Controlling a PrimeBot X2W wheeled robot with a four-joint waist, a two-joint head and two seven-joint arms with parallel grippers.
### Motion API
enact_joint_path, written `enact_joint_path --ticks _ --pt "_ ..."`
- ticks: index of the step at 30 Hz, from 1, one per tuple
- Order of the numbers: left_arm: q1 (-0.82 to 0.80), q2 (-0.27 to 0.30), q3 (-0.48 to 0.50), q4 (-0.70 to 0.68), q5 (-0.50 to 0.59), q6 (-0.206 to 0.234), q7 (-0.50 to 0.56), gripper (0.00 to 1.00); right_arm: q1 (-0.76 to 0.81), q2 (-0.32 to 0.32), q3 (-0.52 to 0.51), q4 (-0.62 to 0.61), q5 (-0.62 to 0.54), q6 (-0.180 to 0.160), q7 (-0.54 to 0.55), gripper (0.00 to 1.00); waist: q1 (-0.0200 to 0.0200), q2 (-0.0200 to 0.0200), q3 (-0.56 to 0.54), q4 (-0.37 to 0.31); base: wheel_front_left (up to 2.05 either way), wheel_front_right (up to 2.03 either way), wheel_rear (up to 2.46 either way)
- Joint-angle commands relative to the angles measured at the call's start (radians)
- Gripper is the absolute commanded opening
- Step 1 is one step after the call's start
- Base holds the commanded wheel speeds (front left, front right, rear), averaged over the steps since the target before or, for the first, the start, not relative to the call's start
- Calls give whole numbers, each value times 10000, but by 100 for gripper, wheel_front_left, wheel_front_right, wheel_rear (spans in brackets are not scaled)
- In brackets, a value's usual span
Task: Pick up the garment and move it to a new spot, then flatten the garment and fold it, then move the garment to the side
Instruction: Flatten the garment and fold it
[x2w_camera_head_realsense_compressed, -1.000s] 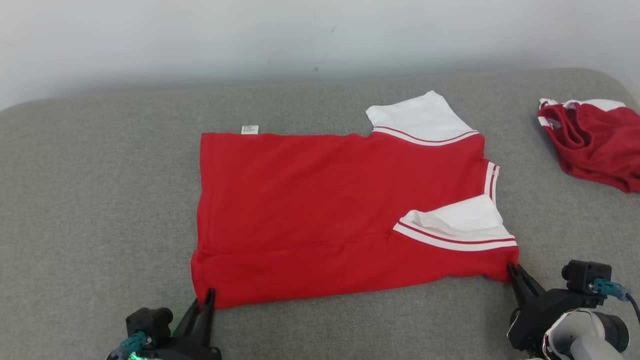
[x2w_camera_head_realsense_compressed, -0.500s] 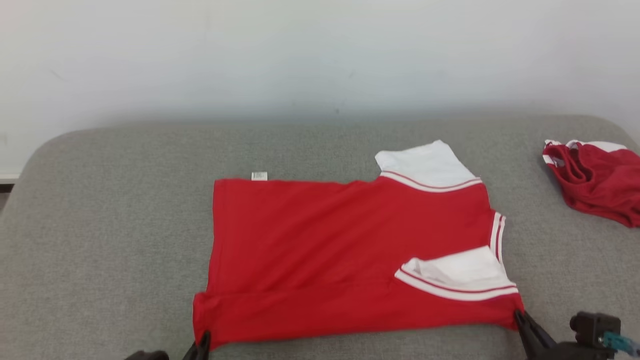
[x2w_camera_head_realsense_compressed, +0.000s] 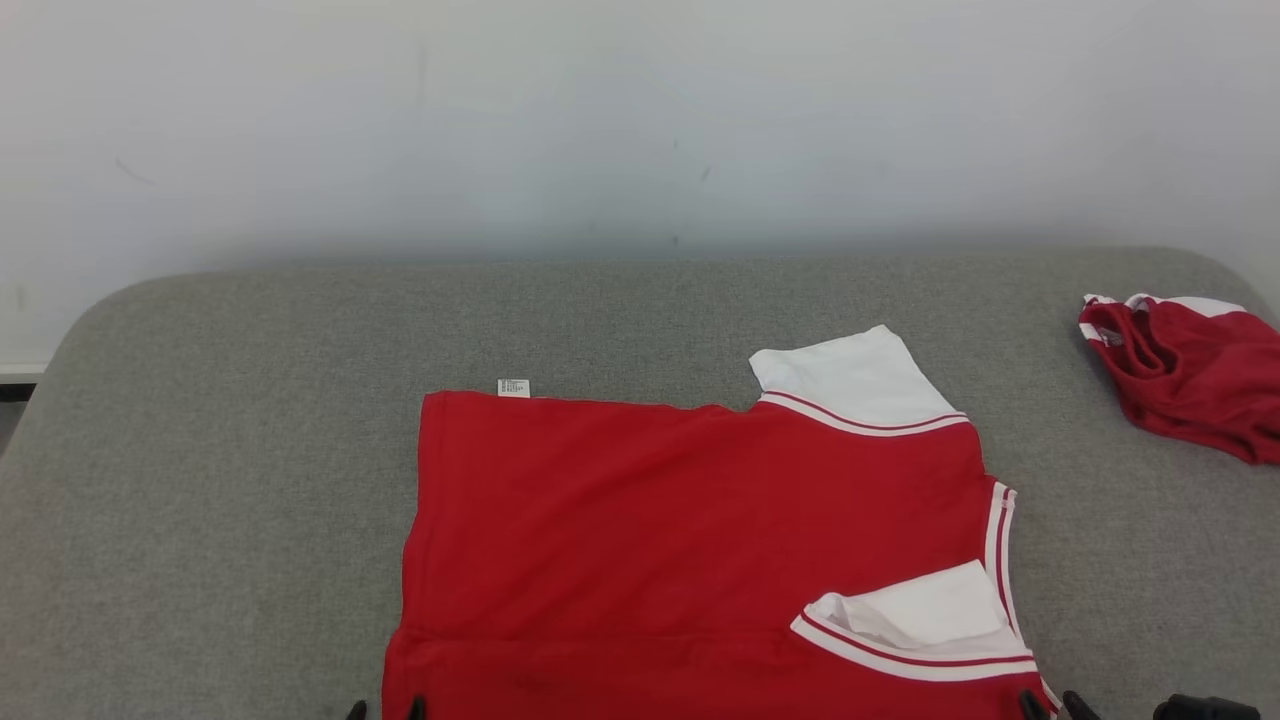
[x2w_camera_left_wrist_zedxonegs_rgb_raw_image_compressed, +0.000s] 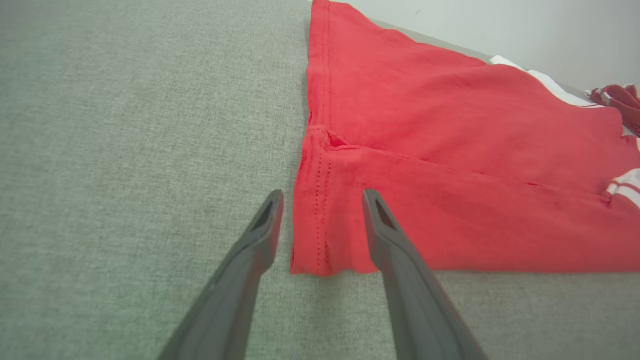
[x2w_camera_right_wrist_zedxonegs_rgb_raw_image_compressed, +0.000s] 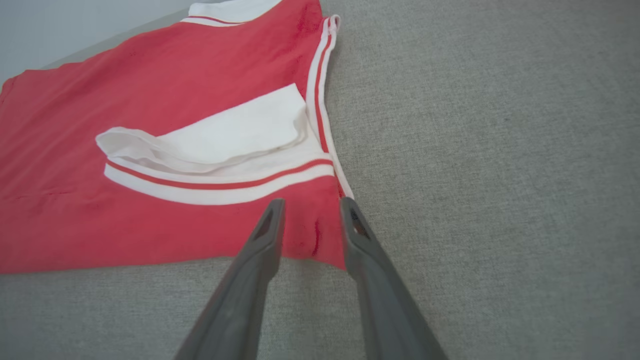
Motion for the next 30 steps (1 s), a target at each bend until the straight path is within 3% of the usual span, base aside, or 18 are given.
enact_joint_path --ticks 1,16,30 --pt "126 1 60 -87 51 24 -31 100 94 94 -64 -170 -133 -28 35 100 1 0 1 -15 0 0 0" --pt "420 -191 1711 -2584 1678 344 -31 100 -204 817 -440 -1810 -1502 -28 -1296 100 1 0 -168 21 0 0 0" --pt "428 -532 2978 -3398 2909 281 -31 100 -974 1369 -295 -1480 -2116 -28 -2669 100 1 0 -342 107 0 0 0"
